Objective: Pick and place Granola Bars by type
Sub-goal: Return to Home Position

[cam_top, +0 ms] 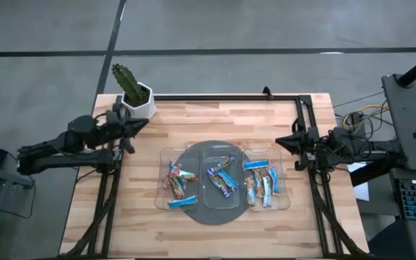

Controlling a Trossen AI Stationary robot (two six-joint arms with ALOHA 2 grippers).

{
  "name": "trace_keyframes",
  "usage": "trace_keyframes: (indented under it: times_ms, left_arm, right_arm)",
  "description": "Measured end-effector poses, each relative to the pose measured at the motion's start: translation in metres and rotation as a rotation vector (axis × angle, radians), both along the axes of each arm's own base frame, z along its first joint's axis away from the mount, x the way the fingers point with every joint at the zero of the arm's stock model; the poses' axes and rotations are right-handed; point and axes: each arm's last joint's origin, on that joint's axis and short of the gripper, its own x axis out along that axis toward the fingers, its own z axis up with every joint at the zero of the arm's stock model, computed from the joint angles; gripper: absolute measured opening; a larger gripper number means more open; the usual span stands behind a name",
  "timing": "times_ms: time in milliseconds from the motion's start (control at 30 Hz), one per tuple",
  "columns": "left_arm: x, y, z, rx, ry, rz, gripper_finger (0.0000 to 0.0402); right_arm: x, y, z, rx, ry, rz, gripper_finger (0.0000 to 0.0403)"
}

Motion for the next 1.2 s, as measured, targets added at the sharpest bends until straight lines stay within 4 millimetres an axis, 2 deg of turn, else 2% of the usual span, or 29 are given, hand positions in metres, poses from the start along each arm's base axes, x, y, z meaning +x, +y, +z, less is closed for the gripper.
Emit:
trace_keyframes:
  times_ms: [133,233,433,600,767,1200]
  left_arm:
    - [-0.003,0.000,-0.014,0.002,-0.020,0.023,0.0000]
    - [-0.001,0.000,-0.028,-0.020,-0.100,0.022,0.0000]
    - [0.006,0.002,-0.065,-0.062,-0.156,0.019,0.0000]
    - [0.010,0.000,-0.085,-0.064,-0.197,-0.066,0.0000]
    - [0.011,-0.002,-0.092,-0.064,-0.182,-0.146,0.0000]
    - [0.013,-0.005,-0.105,-0.121,-0.065,-0.198,0.0000]
  right_arm:
    - [-0.002,0.000,-0.015,0.017,0.005,0.000,0.0008]
    - [-0.002,0.000,-0.025,0.019,0.006,0.001,0.0008]
    - [-0.001,0.000,-0.044,0.031,0.022,0.002,0.0008]
    - [0.003,0.000,-0.059,0.053,-0.015,0.009,0.0008]
    - [0.006,0.001,-0.070,0.052,-0.009,0.032,0.0008]
    - [0.006,0.001,-0.070,-0.044,0.002,0.032,0.0009]
